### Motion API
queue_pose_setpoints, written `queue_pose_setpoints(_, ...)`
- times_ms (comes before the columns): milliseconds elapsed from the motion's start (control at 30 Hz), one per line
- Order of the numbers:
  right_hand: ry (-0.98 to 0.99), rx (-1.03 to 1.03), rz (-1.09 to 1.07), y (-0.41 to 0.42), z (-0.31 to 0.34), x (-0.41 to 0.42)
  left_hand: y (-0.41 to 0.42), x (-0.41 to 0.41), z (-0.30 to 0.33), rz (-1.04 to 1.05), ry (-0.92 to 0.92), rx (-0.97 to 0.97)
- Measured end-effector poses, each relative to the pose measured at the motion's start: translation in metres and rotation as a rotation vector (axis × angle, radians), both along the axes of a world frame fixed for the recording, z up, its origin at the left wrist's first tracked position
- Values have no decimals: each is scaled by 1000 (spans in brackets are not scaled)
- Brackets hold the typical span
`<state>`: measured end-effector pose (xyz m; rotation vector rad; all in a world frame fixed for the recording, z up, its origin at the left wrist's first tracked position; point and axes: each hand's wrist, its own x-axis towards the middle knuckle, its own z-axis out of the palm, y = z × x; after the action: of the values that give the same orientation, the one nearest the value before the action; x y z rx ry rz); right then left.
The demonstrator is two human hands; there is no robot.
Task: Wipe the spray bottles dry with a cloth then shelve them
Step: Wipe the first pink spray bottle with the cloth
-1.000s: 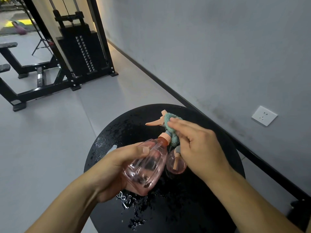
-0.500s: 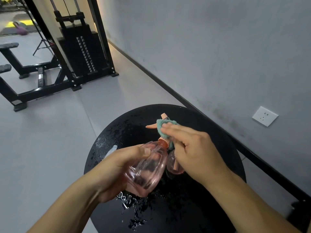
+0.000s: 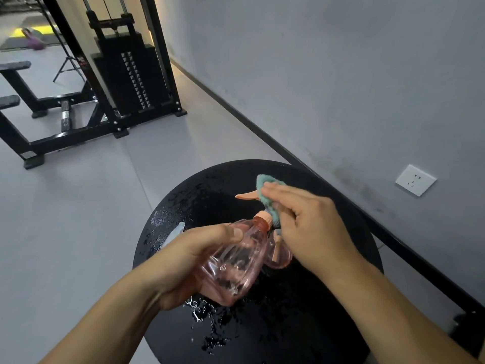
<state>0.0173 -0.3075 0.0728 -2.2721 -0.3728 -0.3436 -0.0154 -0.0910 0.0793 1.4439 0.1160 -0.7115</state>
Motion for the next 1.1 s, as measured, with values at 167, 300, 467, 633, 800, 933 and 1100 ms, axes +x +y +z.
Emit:
queue_pose_setpoints(167, 24, -85, 175, 14, -7, -9, 1, 1, -8, -14, -18, 59)
queue_pose_setpoints(300, 11, -50, 20, 5, -4, -2, 3, 2, -6, -38, -27, 49)
queue_pose_setpoints(467, 63, -85, 129, 11, -4, -9, 0, 2, -8, -14, -39, 62)
queue_pose_setpoints(633, 43, -36, -52, -2, -4, 0, 3, 4, -6, 10, -72, 14)
queue_pose_setpoints(800, 72, -92, 47, 7, -7, -8, 2, 4, -5, 57, -66, -5)
queue_pose_setpoints(933, 42, -10, -50, 1, -6, -3, 3, 3, -6, 66, -84, -4)
queue_pose_setpoints(1100, 43, -9, -18, 4, -7, -6, 2, 2, -7, 98, -95, 4)
